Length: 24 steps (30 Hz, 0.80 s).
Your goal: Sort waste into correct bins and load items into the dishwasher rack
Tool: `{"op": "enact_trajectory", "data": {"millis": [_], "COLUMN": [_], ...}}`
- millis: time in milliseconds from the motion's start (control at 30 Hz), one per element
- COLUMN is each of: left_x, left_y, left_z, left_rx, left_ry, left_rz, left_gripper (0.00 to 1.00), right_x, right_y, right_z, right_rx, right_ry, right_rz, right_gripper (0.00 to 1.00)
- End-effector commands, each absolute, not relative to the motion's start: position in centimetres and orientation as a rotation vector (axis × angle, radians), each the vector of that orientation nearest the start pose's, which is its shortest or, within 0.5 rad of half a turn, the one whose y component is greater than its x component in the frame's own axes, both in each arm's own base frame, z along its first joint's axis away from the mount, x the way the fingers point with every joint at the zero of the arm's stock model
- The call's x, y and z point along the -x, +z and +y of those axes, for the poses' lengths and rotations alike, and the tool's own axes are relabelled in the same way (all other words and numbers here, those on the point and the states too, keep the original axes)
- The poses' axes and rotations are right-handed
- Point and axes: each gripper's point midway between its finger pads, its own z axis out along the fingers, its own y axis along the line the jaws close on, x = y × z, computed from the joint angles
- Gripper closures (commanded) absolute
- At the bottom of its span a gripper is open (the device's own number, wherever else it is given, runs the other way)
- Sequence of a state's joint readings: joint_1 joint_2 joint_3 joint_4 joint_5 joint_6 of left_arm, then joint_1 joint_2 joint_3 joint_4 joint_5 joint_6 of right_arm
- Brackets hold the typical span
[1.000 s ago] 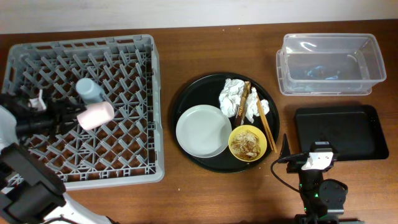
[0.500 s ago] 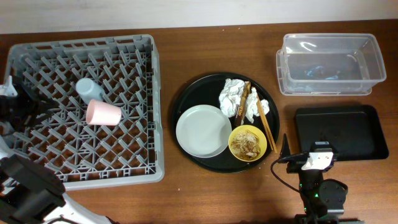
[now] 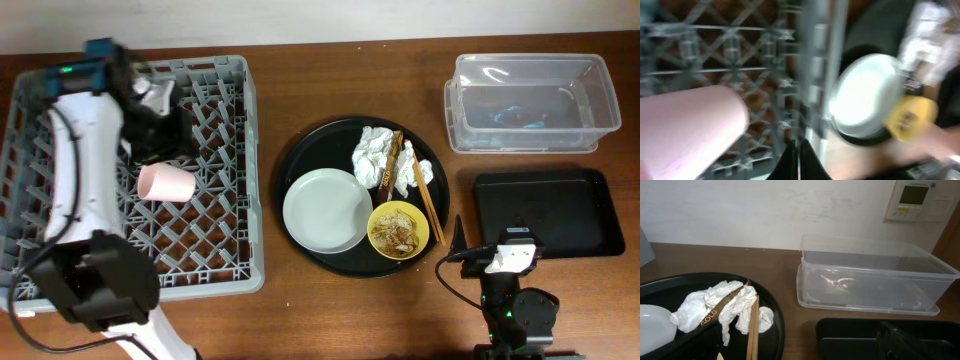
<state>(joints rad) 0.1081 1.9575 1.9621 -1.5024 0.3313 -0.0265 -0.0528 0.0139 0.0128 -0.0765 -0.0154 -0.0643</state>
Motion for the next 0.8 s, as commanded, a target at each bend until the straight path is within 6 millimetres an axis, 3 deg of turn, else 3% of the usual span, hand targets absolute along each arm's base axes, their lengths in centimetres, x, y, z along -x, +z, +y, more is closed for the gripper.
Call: {"op": "enact_trajectory", "data": {"millis": [0,300,767], "left_x": [-38.5,-39.7,-39.4], "left_y": [18.6,17.1,15.8], "left_z": [2.5,4.3,7.9], "left_rx": [0.392,0.462,0.625], "left_ry": [-0.080,-0.100,-0.094], "left_rz": [2.997,2.990,2.989], "left_gripper": [0.97,0.98,0.97], "right_x": [-24.6,-24.6,-24.6], "right_y": [15.5,15.5,15.5], "right_z": [-1.4,-1.4,-1.4], "right_rx": [0.014,0.014,0.014], "right_ry": [-0.094,-0.094,-0.094], "right_rz": [1.652,1.652,1.652], "right_gripper": [0.01,0.01,0.01]}}
